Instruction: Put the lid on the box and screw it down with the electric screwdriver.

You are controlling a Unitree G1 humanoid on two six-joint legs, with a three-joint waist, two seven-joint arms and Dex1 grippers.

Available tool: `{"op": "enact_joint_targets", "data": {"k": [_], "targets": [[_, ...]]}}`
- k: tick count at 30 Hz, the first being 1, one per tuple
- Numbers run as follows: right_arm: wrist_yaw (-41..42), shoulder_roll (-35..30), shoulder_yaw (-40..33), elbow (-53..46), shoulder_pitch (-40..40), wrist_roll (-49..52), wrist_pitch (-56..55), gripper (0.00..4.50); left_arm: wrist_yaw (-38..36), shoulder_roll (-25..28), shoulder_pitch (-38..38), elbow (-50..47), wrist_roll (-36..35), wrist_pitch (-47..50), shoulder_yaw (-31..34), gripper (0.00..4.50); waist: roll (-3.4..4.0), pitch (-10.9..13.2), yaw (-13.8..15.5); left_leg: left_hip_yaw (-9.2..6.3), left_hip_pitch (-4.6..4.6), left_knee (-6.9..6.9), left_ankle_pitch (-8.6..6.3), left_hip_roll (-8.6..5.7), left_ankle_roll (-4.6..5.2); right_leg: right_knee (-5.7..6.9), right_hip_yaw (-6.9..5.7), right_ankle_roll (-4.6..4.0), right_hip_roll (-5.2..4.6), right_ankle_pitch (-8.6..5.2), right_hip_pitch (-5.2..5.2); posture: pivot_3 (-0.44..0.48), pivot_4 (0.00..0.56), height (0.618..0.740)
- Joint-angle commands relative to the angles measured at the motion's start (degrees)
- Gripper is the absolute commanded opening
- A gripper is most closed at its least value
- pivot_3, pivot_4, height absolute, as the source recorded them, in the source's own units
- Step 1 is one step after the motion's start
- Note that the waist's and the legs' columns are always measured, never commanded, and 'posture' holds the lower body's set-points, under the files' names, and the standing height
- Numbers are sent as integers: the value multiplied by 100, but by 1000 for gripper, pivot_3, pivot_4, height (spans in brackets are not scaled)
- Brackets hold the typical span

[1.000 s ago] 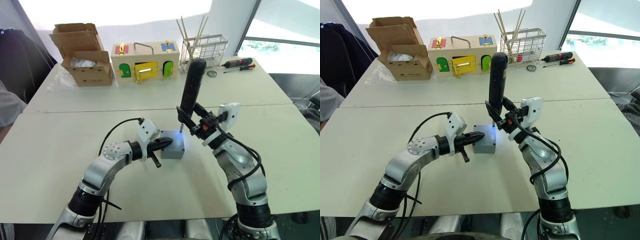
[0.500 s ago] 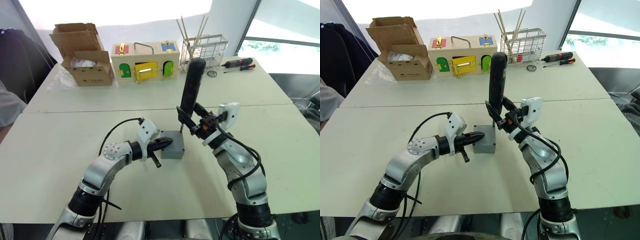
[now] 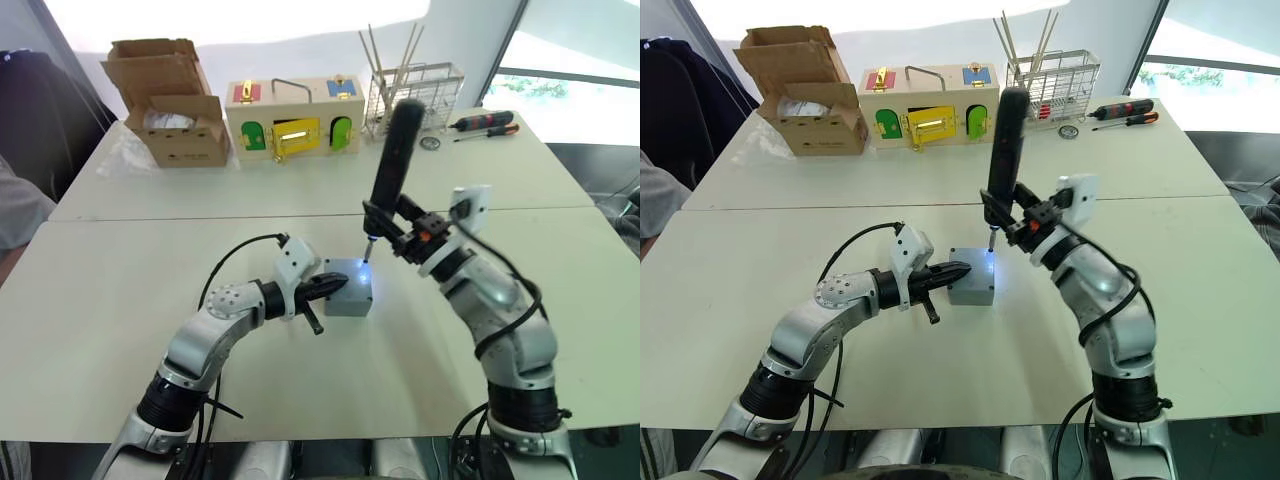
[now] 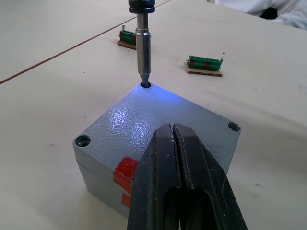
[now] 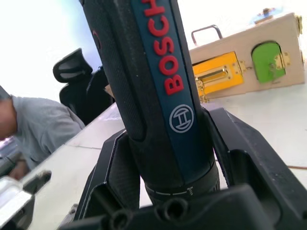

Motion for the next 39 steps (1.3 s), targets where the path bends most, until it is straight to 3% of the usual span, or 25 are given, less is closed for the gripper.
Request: {"op": "enact_joint_targets", "data": {"k": [1, 12, 16, 19, 22, 28, 33, 39], "targets": [[49, -340, -734, -380, -494, 1026, 387, 1935, -2, 40, 27, 49, 89, 21, -51, 0, 12, 20, 46, 0, -13, 0, 0, 0, 0, 1, 0, 0, 0, 0, -14, 0, 150, 740], [-749, -1556, -1689, 173, -1203, 2322, 1889, 1935, 164, -97, -232, -168, -346, 104, 605, 0, 7, 81, 64, 1, -69, 16, 5, 0, -4, 2, -1, -10, 0, 8, -58, 0, 150, 740], [-891, -3050, -1863, 1089, -1097, 1815, 2951, 1935, -35, -78, -399, -691, -812, 557, 577, 0, 16, 106, 126, 3, -97, 23, 6, -12, -2, 2, -2, -9, -11, 9, -79, 0, 150, 740], [-37, -4399, -1698, 1706, -590, 1532, 3353, 1935, -242, 19, -433, -1145, -1085, 924, 252, 0, 18, 108, 219, 6, -159, 46, 19, -14, -25, -4, -1, -9, -10, 9, -126, 0, 150, 740], [313, -4917, -1564, 2288, -450, 1425, 3714, 1935, -321, 152, -484, -1227, -967, 978, -43, 0, 23, 111, 148, 18, -167, 33, 17, -7, -22, -8, -1, -9, -7, 9, -135, 0, 150, 740], [682, -5034, -1363, 3059, -366, 1107, 4129, 1935, -330, 102, -569, -1131, -742, 740, -376, 0, 29, 118, 37, 33, -155, 45, 15, 3, -14, 2, 3, -17, -4, 16, -135, 0, 150, 740], [1087, -5114, -759, 3584, -314, 661, 4099, 1935, -189, -180, -480, -1070, -603, 548, -571, 0, 46, 121, 60, 28, -160, 81, 20, 0, 5, 7, 2, -17, -2, 38, -123, 0, 150, 740], [1677, -5096, -139, 4006, -501, 249, 3854, 1935, -158, -16, -339, -1204, -439, 559, -730, 0, 51, 121, 56, 29, -164, 97, 29, -5, -11, 6, 6, -3, -4, 45, -121, 0, 150, 740]]}}
